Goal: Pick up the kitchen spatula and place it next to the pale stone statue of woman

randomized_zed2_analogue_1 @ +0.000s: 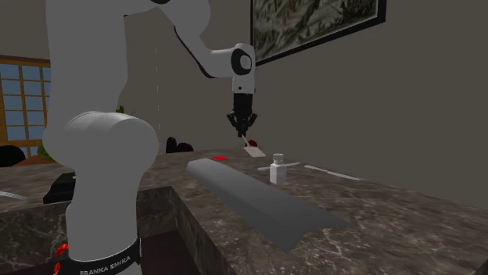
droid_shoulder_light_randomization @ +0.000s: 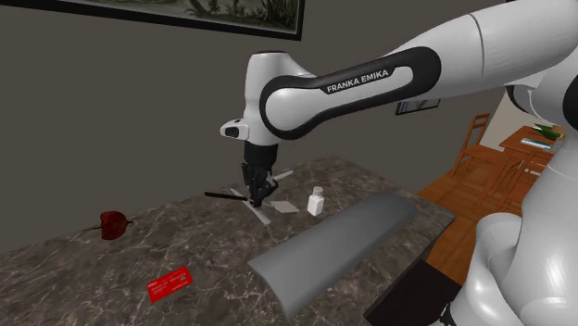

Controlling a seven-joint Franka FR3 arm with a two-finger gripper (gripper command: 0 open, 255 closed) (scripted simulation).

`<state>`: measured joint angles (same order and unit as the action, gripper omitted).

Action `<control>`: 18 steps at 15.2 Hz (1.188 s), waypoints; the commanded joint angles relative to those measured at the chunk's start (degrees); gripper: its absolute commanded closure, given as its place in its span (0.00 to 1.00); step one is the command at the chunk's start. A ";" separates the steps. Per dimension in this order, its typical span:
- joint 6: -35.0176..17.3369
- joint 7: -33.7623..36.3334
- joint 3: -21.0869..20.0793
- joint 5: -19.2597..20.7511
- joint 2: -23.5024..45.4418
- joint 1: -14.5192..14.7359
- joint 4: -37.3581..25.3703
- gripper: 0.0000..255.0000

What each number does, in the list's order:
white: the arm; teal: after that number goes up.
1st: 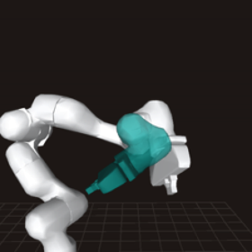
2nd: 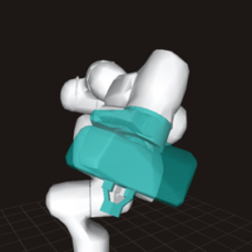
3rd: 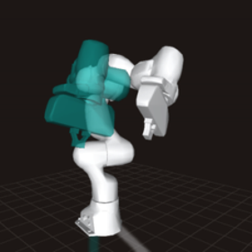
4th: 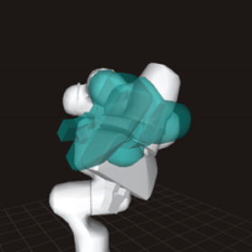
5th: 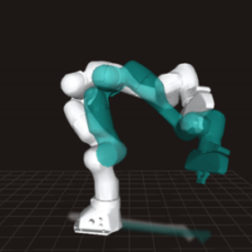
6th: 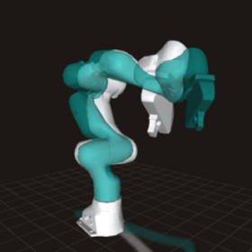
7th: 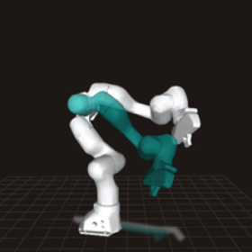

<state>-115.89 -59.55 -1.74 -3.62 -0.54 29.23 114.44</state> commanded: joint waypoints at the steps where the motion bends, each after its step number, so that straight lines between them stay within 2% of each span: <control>1: 1.46 0.01 0.05 0.03 -0.30 -0.05 -1.13 1.00; 18: 14.38 0.67 0.13 0.25 -1.38 -0.12 -12.98 1.00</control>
<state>-102.28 -58.90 -1.62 -3.38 -1.97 29.12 102.25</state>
